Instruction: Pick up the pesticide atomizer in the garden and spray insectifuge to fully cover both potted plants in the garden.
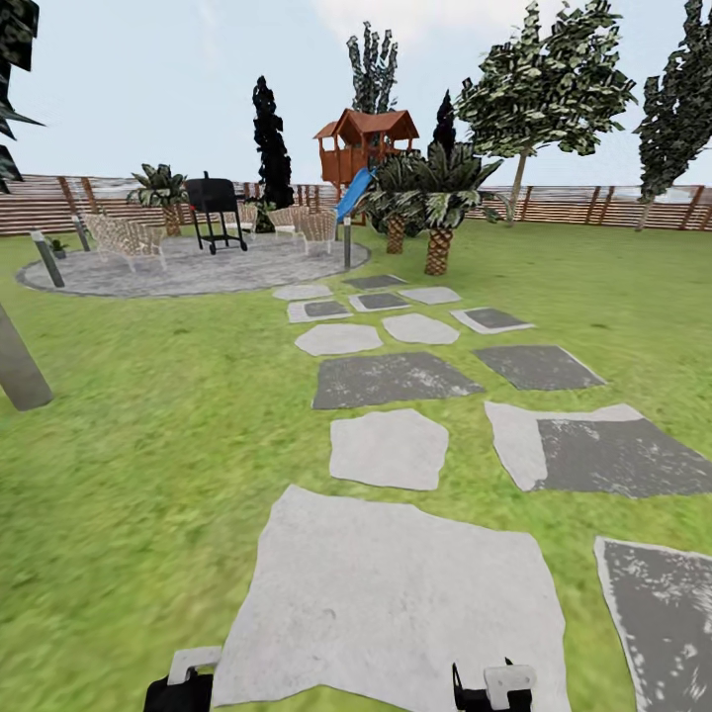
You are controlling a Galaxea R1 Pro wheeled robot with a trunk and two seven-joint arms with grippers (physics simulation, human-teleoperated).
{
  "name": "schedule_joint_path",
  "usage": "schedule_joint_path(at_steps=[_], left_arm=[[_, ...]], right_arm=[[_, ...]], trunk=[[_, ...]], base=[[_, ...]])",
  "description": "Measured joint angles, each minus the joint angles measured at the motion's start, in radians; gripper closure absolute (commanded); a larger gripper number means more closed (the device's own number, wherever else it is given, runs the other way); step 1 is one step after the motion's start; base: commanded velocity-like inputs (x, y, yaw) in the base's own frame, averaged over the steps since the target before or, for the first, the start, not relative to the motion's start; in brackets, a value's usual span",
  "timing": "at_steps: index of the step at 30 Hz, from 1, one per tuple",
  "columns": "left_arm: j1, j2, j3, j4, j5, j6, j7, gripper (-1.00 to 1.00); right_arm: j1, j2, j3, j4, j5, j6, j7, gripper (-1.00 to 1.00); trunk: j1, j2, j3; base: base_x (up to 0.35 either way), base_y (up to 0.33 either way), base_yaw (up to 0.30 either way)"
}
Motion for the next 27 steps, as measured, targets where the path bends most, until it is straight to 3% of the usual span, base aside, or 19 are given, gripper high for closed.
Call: schedule_joint_path(at_steps=[6, 14, 27], left_arm=[[0.0, 0.0, 0.0, 0.0, 0.0, 0.0, 0.0, 1.0], [0.0, 0.0, 0.0, 0.0, 0.0, 0.0, 0.0, 1.0], [0.0, 0.0, 0.0, 0.0, 0.0, -0.001, 0.0, 1.0]], right_arm=[[0.0, 0.0, -0.001, 0.004, 0.0, 0.0, -0.001, -1.0], [0.0, -0.002, -0.002, 0.098, 0.0, 0.004, -0.001, -1.0], [0.001, -0.009, -0.002, 0.105, 0.0, 0.004, -0.001, -1.0]], trunk=[[0.0, 0.0, 0.0], [0.0, 0.0, 0.0], [0.0, 0.0, 0.0]], base=[[0.34, 0.0, 0.0], [0.34, 0.0, 0.0], [0.34, 0.0, 0.0]])
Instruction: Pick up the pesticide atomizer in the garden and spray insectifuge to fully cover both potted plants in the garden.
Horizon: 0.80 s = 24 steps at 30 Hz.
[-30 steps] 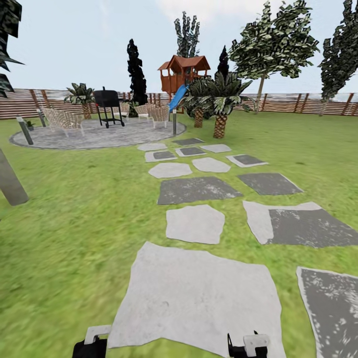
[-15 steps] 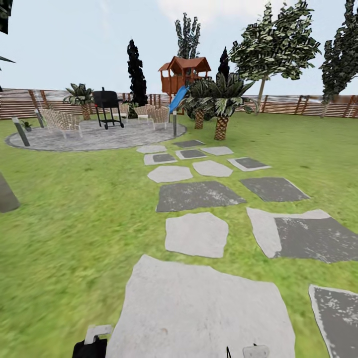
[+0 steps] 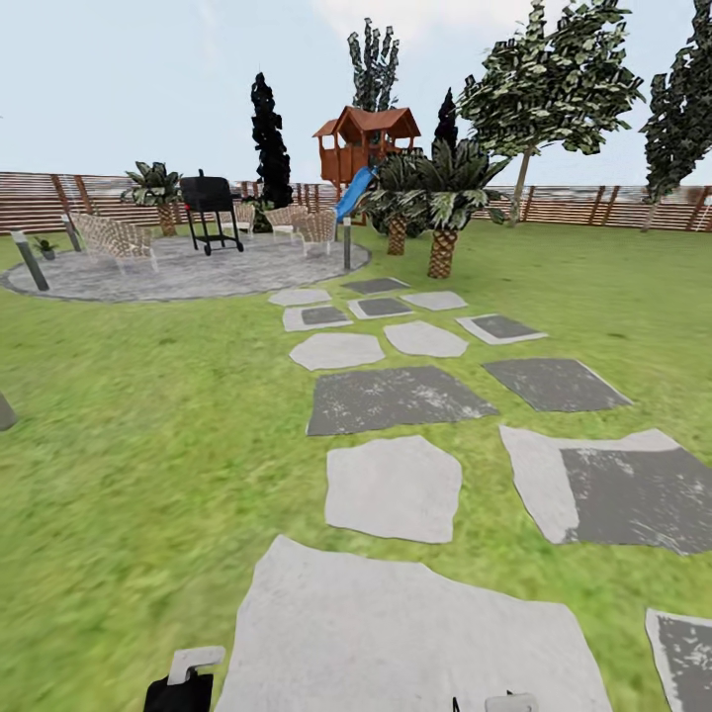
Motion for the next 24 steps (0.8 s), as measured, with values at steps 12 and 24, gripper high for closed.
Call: schedule_joint_path(at_steps=[12, 24], left_arm=[[0.0, 0.0, 0.0, 0.0, 0.0, -0.001, 0.0, 1.0], [0.0, 0.0, 0.0, 0.0, 0.0, 0.0, 0.0, 1.0]], right_arm=[[0.0, 0.005, 0.002, -0.004, -0.004, 0.003, 0.0, -1.0], [0.0, 0.008, 0.135, -0.004, -0.133, 0.002, -0.002, -1.0]], trunk=[[0.0, 0.0, 0.0], [0.0, 0.0, 0.0]], base=[[0.34, 0.0, 0.0], [0.34, 0.0, 0.0]])
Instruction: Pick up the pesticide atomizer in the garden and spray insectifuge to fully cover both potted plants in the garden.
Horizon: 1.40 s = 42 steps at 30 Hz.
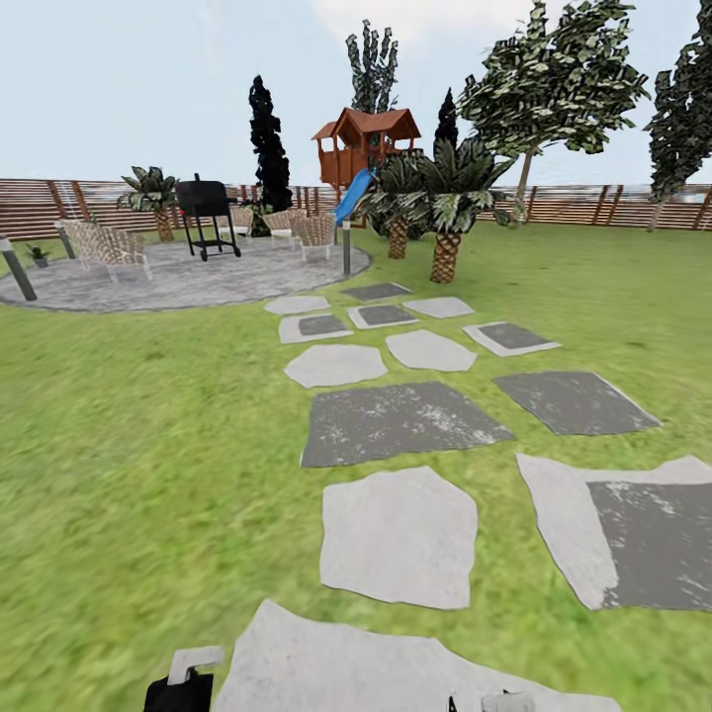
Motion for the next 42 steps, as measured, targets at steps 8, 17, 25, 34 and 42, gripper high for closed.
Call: schedule_joint_path(at_steps=[8, 17, 25, 34, 42], left_arm=[[0.0, 0.0, 0.0, 0.0, 0.0, 0.0, 0.0, 1.0], [0.0, 0.0, 0.0, 0.0, 0.0, 0.0, 0.0, 1.0], [0.0, 0.0, 0.0, 0.0, 0.0, 0.0, 0.0, 1.0], [0.0, 0.0, 0.0, 0.0, 0.0, 0.0, 0.0, 1.0], [0.0, 0.0, -0.001, 0.0, 0.0, 0.0, 0.0, 1.0]], right_arm=[[0.0, -0.007, 0.165, -0.005, -0.519, 0.002, -0.007, -1.0], [0.0, -0.007, 0.168, -0.004, -0.467, 0.004, -0.01, -1.0], [0.0, -0.008, 0.168, 0.003, -0.466, 0.003, -0.01, -1.0], [0.0, -0.008, 0.167, 0.004, -0.465, 0.003, -0.01, -1.0], [0.0, -0.009, 0.162, -0.008, -0.472, 0.001, -0.012, -1.0]], trunk=[[0.0, 0.0, 0.0], [0.0, 0.0, 0.0], [0.0, 0.0, 0.0], [0.0, 0.0, 0.0], [0.0, 0.0, 0.0]], base=[[0.34, 0.0, 0.0], [0.34, 0.0, 0.0], [0.34, 0.0, 0.0], [0.34, 0.0, 0.0], [0.34, 0.0, 0.0]])
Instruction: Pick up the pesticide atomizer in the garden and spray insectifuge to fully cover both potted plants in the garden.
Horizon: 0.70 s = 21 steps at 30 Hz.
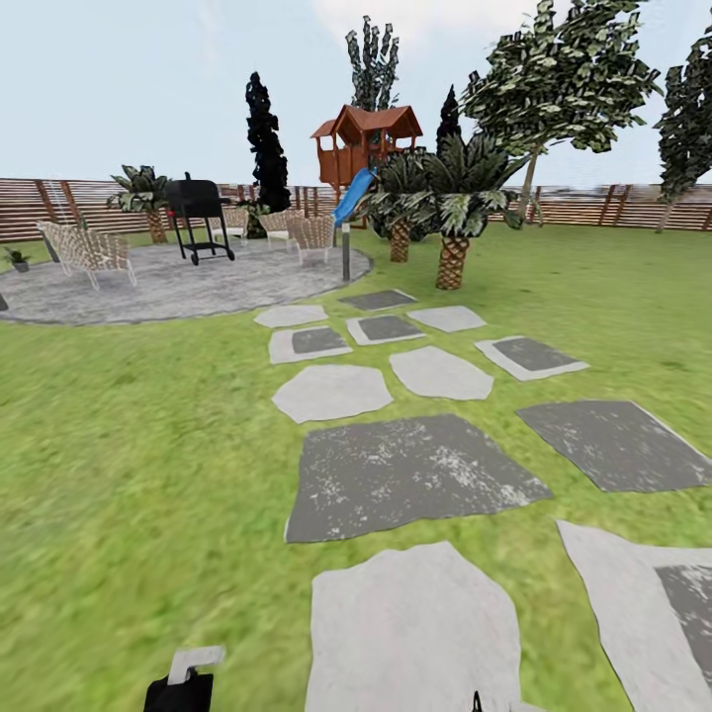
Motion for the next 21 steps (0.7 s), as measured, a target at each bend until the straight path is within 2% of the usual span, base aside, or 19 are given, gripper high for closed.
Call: schedule_joint_path(at_steps=[9, 13, 16, 19, 21], left_arm=[[0.0, 0.0, 0.001, 0.0, 0.0, 0.0, 0.0, 1.0], [0.0, 0.001, 0.001, 0.0, 0.0, 0.0, 0.0, 1.0], [0.0, 0.001, 0.001, -0.001, 0.001, 0.0, 0.0, 1.0], [-0.003, -0.007, 0.0, -0.036, 0.004, -0.001, 0.0, 1.0], [-0.004, -0.013, 0.003, -0.09, 0.004, -0.001, 0.0, 1.0]], right_arm=[[0.0, -0.001, 0.005, -0.06, 0.002, -0.003, 0.002, -1.0], [0.0, -0.026, 0.005, -0.063, 0.002, -0.003, 0.004, -1.0], [0.0, -0.032, 0.008, -0.063, 0.004, -0.003, 0.005, -1.0], [0.0, -0.033, 0.007, -0.086, 0.006, -0.004, 0.005, -1.0], [0.0, -0.033, 0.009, -0.13, 0.007, -0.004, 0.005, -1.0]], trunk=[[0.0, 0.0, 0.0], [0.0, 0.0, 0.0], [0.0, 0.0, 0.0], [0.0, 0.0, 0.0], [0.0, 0.0, 0.0]], base=[[0.34, 0.0, 0.0], [0.34, 0.0, 0.0], [0.34, 0.0, 0.0], [0.319, -0.086, 0.0], [0.3, -0.148, 0.0]])
